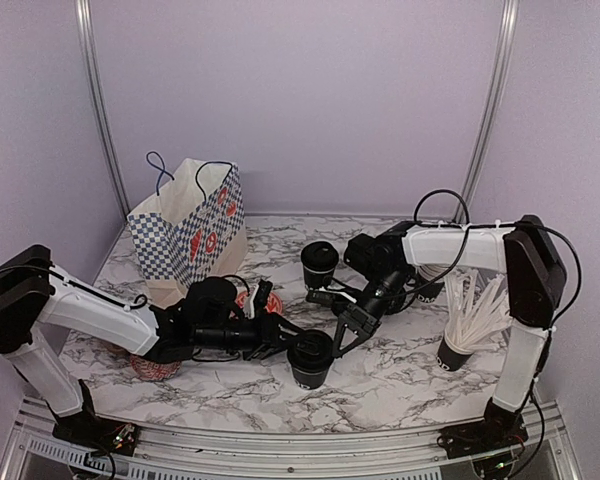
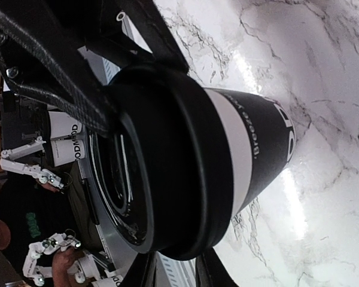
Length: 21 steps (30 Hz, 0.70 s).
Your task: Pack the takeout coffee
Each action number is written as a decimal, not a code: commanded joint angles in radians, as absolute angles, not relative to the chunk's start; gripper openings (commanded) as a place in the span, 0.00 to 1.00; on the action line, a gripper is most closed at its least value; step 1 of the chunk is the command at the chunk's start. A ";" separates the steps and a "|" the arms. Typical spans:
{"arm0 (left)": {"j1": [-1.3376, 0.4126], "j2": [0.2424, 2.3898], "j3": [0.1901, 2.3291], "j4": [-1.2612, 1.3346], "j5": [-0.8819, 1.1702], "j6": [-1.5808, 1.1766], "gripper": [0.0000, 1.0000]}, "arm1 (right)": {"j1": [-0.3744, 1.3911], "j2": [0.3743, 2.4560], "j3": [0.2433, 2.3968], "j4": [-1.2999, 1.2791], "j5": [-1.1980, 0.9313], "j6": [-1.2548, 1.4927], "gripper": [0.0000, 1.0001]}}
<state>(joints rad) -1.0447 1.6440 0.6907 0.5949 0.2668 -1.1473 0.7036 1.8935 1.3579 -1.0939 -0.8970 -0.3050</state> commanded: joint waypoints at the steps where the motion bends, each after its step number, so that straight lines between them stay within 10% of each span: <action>1: -1.085 1.822 0.582 0.282 0.370 -1.214 0.21 | 0.697 2.033 1.343 -0.860 -0.472 -0.252 0.19; 21: -1.136 1.556 0.889 0.004 0.133 -1.025 0.43 | 0.682 1.833 1.444 -0.900 -0.658 -0.413 0.27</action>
